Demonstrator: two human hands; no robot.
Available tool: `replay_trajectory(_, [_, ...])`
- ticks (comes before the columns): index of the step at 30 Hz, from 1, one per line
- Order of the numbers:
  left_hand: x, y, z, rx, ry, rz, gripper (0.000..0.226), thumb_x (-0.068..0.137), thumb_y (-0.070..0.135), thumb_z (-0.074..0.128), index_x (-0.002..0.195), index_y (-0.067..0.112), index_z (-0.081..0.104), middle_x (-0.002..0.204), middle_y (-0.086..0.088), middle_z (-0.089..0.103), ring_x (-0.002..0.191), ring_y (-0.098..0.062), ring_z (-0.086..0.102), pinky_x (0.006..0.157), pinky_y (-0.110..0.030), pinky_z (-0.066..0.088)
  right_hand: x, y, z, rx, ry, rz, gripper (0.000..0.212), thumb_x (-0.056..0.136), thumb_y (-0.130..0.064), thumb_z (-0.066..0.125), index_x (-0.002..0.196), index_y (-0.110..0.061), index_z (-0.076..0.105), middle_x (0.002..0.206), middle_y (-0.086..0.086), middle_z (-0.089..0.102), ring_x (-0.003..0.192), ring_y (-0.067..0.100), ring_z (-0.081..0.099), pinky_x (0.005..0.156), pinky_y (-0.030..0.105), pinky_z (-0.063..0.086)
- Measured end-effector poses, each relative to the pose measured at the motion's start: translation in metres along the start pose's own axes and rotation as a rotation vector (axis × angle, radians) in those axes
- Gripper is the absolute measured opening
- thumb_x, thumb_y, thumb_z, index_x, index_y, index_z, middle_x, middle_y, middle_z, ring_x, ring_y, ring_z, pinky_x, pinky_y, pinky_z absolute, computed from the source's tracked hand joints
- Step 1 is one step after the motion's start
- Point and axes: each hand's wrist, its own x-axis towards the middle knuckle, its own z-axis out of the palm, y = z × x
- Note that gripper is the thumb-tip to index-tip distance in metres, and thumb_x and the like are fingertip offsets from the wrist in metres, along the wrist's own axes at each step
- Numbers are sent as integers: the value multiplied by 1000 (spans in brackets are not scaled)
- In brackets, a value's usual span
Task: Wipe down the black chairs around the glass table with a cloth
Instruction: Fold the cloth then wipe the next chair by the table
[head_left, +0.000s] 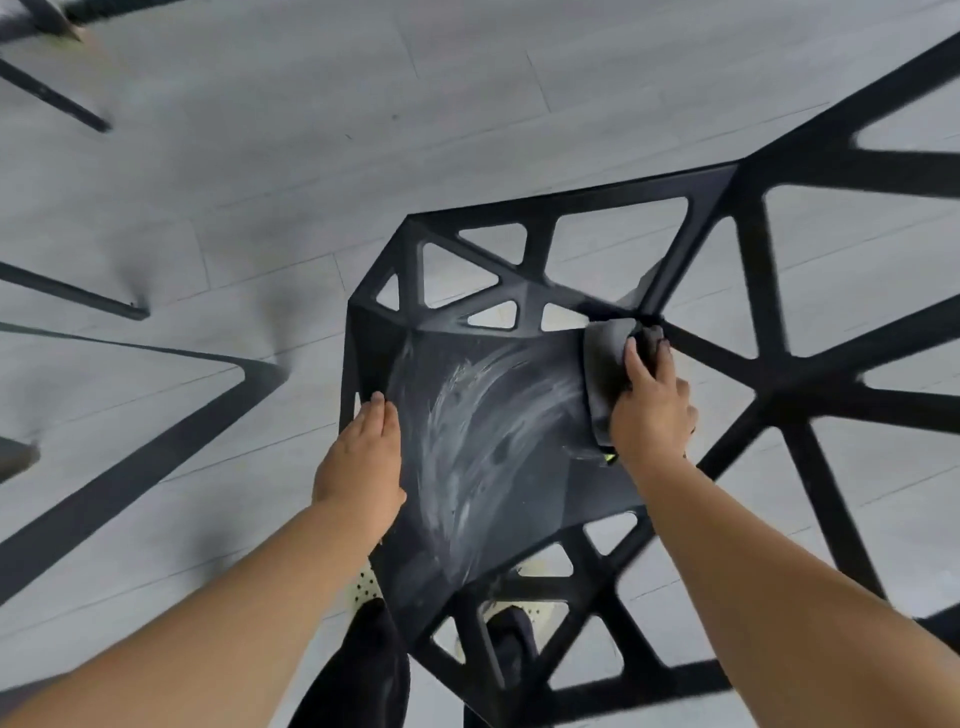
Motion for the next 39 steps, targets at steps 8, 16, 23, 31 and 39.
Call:
replay_trajectory(8, [14, -2, 15, 232, 16, 44, 98, 88, 44, 59, 148, 6, -9, 156, -14, -12, 146, -23, 1, 116, -29, 9, -4, -13, 42, -159, 37, 58, 75, 91, -40, 51, 151, -33, 7, 159, -3, 3, 120, 32, 31, 97, 46, 30])
replay_trajectory(16, [17, 0, 10, 278, -37, 52, 95, 89, 43, 57, 148, 4, -8, 156, -17, -10, 146, -24, 3, 116, -29, 11, -141, -23, 103, -109, 81, -326, 77, 63, -17, 79, 134, -28, 53, 142, 0, 48, 90, 31, 47, 71, 44, 46])
replay_trajectory(23, [17, 7, 5, 379, -68, 53, 97, 90, 44, 56, 146, -1, -9, 155, -22, -8, 145, -28, 5, 116, -31, 15, -56, 4, 68, -273, 118, -502, 70, 67, -18, 77, 132, -30, 54, 139, -2, 51, 80, 29, 52, 67, 38, 42])
replay_trajectory(31, [20, 3, 8, 414, -68, 78, 99, 88, 50, 56, 147, 0, -6, 156, -22, -3, 145, -28, 12, 115, -30, 20, 15, -8, 42, -197, 218, -49, 69, 84, -16, 55, 147, -29, 30, 152, -1, 28, 106, 35, 41, 84, 43, 35])
replay_trajectory(39, [19, 6, 5, 442, -86, 75, 97, 89, 45, 56, 146, -2, -6, 155, -24, -3, 145, -28, 12, 115, -30, 18, -108, -9, 92, -154, 115, -497, 53, 77, -46, 66, 127, -28, 59, 122, -1, 59, 81, 26, 53, 65, 39, 45])
